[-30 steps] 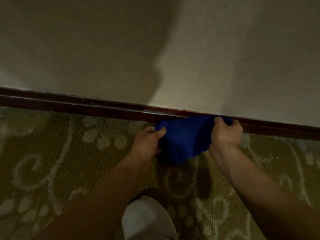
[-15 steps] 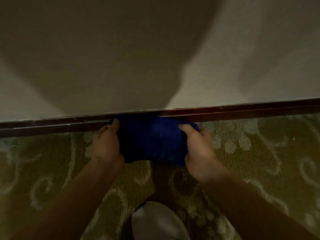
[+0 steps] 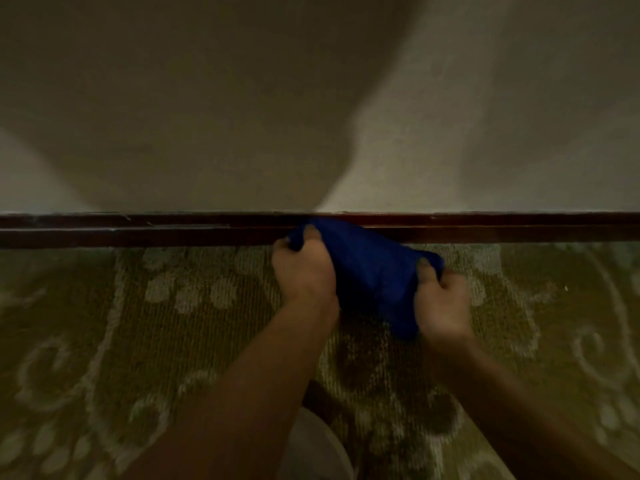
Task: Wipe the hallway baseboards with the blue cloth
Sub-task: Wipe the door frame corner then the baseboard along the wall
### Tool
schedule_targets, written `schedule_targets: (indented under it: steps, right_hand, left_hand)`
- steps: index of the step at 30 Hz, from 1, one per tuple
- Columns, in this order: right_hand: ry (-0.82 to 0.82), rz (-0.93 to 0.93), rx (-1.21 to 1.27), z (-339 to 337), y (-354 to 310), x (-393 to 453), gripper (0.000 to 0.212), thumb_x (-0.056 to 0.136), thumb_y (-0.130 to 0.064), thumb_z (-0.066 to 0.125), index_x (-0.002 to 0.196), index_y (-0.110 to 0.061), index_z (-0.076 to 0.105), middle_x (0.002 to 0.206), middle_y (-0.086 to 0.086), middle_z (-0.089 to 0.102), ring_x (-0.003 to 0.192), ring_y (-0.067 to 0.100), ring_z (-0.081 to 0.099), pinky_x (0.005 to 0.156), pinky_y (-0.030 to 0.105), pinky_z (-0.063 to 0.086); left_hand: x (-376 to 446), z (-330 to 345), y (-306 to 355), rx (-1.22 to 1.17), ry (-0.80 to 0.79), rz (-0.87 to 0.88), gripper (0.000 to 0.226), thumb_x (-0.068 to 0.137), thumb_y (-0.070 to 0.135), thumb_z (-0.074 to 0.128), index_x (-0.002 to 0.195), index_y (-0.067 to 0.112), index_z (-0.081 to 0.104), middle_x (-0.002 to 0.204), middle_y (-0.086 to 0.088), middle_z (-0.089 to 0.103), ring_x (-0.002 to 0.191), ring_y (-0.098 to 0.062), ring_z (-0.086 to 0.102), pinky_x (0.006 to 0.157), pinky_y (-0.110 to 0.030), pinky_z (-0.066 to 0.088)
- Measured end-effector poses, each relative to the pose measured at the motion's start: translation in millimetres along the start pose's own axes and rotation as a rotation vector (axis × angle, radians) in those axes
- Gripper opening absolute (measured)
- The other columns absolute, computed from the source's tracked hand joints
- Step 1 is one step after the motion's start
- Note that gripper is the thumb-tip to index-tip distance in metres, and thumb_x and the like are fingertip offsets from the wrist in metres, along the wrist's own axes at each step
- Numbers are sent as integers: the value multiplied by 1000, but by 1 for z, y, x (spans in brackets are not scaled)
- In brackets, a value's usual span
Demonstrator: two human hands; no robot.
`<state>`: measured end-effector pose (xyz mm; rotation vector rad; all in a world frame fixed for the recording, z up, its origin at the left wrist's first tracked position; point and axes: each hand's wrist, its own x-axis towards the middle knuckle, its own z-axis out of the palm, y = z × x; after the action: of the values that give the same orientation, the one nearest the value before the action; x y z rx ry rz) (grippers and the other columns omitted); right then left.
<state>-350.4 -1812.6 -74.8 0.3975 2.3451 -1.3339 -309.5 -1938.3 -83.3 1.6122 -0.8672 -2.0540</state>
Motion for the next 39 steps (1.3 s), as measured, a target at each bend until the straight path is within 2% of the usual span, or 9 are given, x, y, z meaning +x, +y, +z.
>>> schedule_targets:
  steps: [2, 7, 12, 15, 19, 26, 30, 34, 39]
  right_hand:
    - [-19, -40, -67, 2, 0, -7, 29, 100, -30, 43, 74, -18, 46, 85, 12, 58, 76, 24, 58, 74, 44, 48]
    - [-303, 41, 261, 48, -14, -43, 15, 96, -31, 52, 82, -28, 53, 91, 3, 65, 85, 22, 64, 81, 40, 53]
    - [-157, 198, 475, -1, 0, -5, 15, 93, -28, 60, 102, -20, 50, 98, 1, 63, 90, 20, 65, 83, 40, 54]
    - [-105, 147, 550, -45, 21, 14, 37, 91, -25, 59, 123, -6, 57, 119, 14, 66, 102, 26, 67, 75, 37, 56]
    - [-178, 117, 620, -69, 30, 24, 34, 95, -23, 52, 124, -11, 62, 123, 7, 67, 111, 22, 66, 92, 39, 51]
    - [-403, 29, 436, 7, -5, -7, 26, 91, -22, 62, 117, -22, 62, 112, 0, 71, 102, 18, 69, 91, 39, 55]
    - [-198, 129, 594, -11, -21, 9, 14, 93, -13, 59, 107, -16, 61, 104, 8, 71, 94, 25, 70, 83, 43, 58]
    - [124, 88, 559, -57, -27, 39, 6, 94, -7, 55, 100, -9, 55, 105, 14, 64, 104, 33, 64, 92, 52, 52]
    - [151, -42, 447, -55, -29, 41, 19, 97, -12, 53, 81, -23, 56, 93, 4, 63, 97, 27, 64, 94, 46, 52]
  left_hand:
    - [2, -13, 3, -7, 18, 1, 4, 96, 19, 59, 92, 20, 56, 100, -4, 64, 104, -29, 64, 99, -47, 50]
    - [36, -51, 24, -223, 89, 0, 52, 87, 33, 59, 138, 20, 52, 135, -11, 59, 115, -33, 61, 99, -50, 50]
    - [4, 8, -4, -216, 147, 23, 13, 93, 17, 58, 105, 21, 58, 109, -7, 64, 104, -30, 64, 96, -51, 52]
    - [-24, 48, -34, -227, -2, -97, 19, 91, 21, 62, 110, 21, 57, 114, -9, 65, 102, -27, 64, 97, -52, 51]
    - [-34, 57, -50, -92, -141, -154, 25, 91, 23, 65, 114, 14, 61, 117, -7, 66, 105, -24, 63, 99, -48, 51]
    - [4, -15, 12, -184, 122, 163, 3, 92, 15, 62, 94, 17, 63, 105, -7, 69, 102, -25, 67, 95, -46, 54]
    - [-10, 13, -1, -200, 140, 178, 12, 98, 20, 56, 110, 22, 53, 101, 11, 57, 95, -8, 59, 89, -23, 47]
    - [-29, 61, -56, -120, -41, -110, 17, 98, 25, 57, 115, 22, 58, 117, -4, 64, 105, -23, 61, 100, -40, 48]
    - [-19, 42, -64, -36, -177, -232, 26, 93, 23, 64, 117, 14, 65, 123, -5, 66, 112, -27, 62, 104, -47, 48]
